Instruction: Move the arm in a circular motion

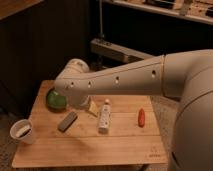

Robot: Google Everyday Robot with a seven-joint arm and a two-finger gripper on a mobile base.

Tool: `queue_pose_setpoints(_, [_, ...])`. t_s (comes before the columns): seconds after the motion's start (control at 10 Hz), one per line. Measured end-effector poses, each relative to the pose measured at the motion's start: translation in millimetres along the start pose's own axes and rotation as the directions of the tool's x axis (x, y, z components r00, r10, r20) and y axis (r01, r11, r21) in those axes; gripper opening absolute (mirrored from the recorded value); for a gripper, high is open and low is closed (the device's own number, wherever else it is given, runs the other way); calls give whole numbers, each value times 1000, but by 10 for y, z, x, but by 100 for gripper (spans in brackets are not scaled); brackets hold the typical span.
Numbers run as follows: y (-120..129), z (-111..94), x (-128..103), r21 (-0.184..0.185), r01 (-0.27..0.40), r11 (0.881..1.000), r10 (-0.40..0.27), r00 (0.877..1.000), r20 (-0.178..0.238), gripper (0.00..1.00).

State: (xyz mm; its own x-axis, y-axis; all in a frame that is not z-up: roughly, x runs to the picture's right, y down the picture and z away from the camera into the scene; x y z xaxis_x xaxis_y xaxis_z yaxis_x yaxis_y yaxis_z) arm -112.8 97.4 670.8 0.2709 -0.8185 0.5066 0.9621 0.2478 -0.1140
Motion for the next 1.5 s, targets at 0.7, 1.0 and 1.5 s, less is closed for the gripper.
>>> queue_pose_setpoints(0.7, [154,-29,477,-19,1,1000,-1,1000,3,80])
queue_pose_setpoints(1.0, [260,-60,762,-21,-15,1000,16,1000,24,80])
queue_pose_setpoints(1.5, [544,-36,1404,-29,-36,999,37,998,42,80])
